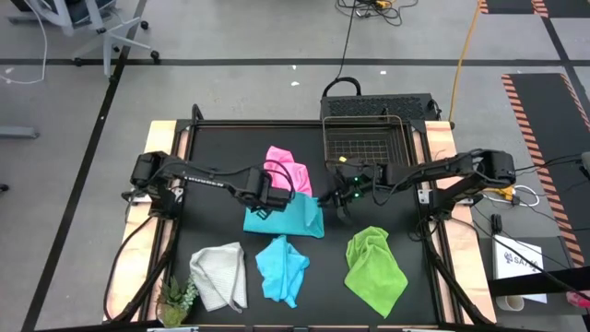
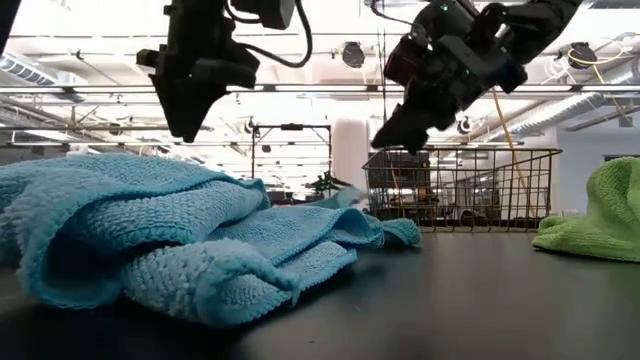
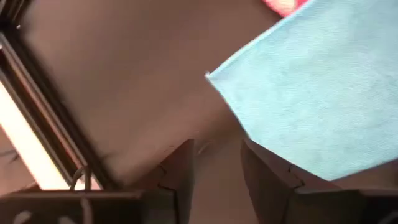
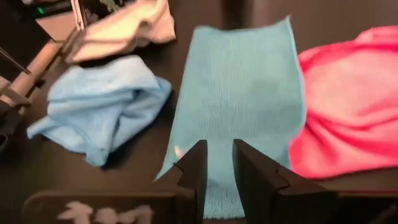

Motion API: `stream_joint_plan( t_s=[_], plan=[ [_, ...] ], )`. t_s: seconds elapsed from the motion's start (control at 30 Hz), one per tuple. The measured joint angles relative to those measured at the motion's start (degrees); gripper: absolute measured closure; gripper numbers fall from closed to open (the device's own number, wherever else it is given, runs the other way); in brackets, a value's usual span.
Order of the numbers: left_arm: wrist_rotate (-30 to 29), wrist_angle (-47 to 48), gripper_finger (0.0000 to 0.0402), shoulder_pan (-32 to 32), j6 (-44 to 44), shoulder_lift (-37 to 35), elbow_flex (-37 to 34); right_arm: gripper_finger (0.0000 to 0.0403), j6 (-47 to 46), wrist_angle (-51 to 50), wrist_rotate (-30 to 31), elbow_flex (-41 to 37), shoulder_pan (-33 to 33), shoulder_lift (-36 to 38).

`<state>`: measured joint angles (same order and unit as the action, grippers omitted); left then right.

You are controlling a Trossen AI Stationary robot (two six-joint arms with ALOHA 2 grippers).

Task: Fold microfiber towels
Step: Fold the top blue towel

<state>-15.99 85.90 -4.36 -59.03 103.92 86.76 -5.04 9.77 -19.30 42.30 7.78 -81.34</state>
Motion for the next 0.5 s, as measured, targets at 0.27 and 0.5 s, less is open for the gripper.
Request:
stream_joint_plan(
  t_s=[0.27, 0.5],
  plan=[
    [3.7, -13.3, 0.0261, -2.4, 2.7, 0.0, -1.9, 0.0333, 0.2, -5.0, 1.4, 2.1, -3.4, 4.1],
    [6.2, -20.3, 0.0289, -4.6, -1.9, 0.0, -11.4, 0.0341, -0.2, -8.2, 6.1, 2.1, -9.2, 0.8]
  ],
)
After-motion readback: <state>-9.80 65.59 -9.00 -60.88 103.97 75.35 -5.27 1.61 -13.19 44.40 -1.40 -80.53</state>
